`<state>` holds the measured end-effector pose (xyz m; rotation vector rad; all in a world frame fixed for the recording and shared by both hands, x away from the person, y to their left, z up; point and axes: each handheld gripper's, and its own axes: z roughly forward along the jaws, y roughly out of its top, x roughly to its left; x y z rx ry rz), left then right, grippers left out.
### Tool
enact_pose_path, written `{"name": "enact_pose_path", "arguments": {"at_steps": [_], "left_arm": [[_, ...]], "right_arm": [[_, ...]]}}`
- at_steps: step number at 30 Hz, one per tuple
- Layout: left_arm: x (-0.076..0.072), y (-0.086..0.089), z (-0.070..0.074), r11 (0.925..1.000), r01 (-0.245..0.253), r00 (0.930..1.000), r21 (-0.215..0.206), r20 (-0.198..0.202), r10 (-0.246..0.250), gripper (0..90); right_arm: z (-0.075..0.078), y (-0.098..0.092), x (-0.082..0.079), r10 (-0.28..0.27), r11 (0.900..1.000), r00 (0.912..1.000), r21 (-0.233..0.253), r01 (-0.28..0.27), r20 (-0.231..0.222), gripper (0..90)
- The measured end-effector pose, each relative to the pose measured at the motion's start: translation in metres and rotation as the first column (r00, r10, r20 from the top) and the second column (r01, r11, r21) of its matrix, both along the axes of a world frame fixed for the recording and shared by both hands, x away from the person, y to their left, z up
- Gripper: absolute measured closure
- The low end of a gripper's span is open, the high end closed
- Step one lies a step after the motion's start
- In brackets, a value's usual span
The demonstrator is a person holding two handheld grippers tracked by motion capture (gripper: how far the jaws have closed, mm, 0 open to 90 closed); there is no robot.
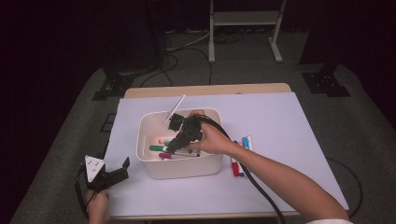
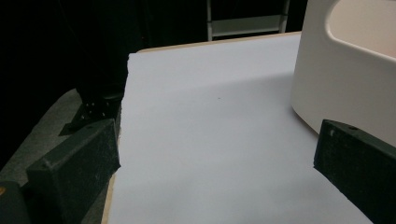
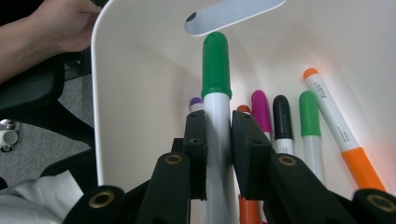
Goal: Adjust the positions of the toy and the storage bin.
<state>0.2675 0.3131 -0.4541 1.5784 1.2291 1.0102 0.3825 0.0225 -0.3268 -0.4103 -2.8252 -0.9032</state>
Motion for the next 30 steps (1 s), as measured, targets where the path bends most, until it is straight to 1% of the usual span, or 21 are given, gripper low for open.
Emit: {"name": "enact_pose_path", "arguments": {"at_steps": [8,11,12,13,14,15,17,18,19,20,22,25,30], "left_arm": [[0.000,0.000,0.000,1.0000,-0.003,1.0000,-0.005,0.000,0.003,0.0],[0.000,0.000,0.000,1.0000,-0.003,1.0000,-0.008,-0.002,0.003,0.0],[0.000,0.000,0.000,1.0000,-0.003,1.0000,-0.008,-0.002,0.003,0.0],[0.000,0.000,0.000,1.0000,-0.002,1.0000,-0.009,-0.001,0.002,0.0],[0.000,0.001,0.000,1.0000,-0.002,1.0000,-0.008,-0.001,0.002,0.0],[0.000,0.001,0.000,1.0000,-0.001,1.0000,-0.009,0.000,0.001,0.0],[0.000,0.001,0.000,1.0000,0.000,1.0000,-0.009,0.000,0.000,0.0],[0.000,0.000,0.000,1.0000,0.000,1.0000,-0.008,-0.001,0.000,0.0],[0.000,0.000,0.000,1.0000,0.000,1.0000,-0.008,0.001,0.000,0.0],[0.000,0.000,0.000,1.0000,0.001,1.0000,-0.007,0.000,-0.001,0.0],[0.000,0.000,0.000,1.0000,0.000,1.0000,-0.005,-0.004,0.000,0.0],[0.000,0.000,0.000,1.0000,0.000,1.0000,-0.004,-0.002,0.000,0.0],[0.000,0.000,0.000,1.0000,0.002,1.0000,-0.004,0.000,-0.002,0.0]], "right_arm": [[-0.009,0.011,0.000,0.029,0.999,0.9996,-0.031,-0.029,-0.007,75.7],[-0.012,0.014,-0.001,0.034,0.999,0.9994,-0.041,-0.034,-0.006,75.7],[-0.013,0.015,-0.001,0.037,0.998,0.9993,-0.049,-0.037,0.001,75.5],[-0.013,0.016,-0.001,0.037,0.998,0.9993,-0.057,-0.036,0.005,74.9],[-0.014,0.016,-0.001,0.041,0.997,0.9991,-0.064,-0.041,-0.004,73.2],[-0.015,0.017,-0.001,0.050,0.997,0.9988,-0.066,-0.050,-0.002,69.8],[-0.014,0.017,-0.001,0.046,0.996,0.9989,-0.073,-0.046,0.001,66.1],[-0.014,0.016,-0.002,0.045,0.996,0.9990,-0.076,-0.045,-0.002,65.5],[-0.014,0.015,-0.002,0.047,0.996,0.9988,-0.077,-0.046,0.009,65.2],[-0.013,0.014,-0.003,0.041,0.996,0.9991,-0.076,-0.040,0.008,64.4],[-0.010,0.009,-0.003,0.034,0.998,0.9994,-0.048,-0.034,0.004,63.5],[-0.003,0.002,-0.003,0.016,0.999,0.9998,-0.028,-0.016,0.010,61.9],[0.014,-0.019,-0.004,-0.016,0.999,0.9996,0.028,0.015,0.024,58.6]]}}
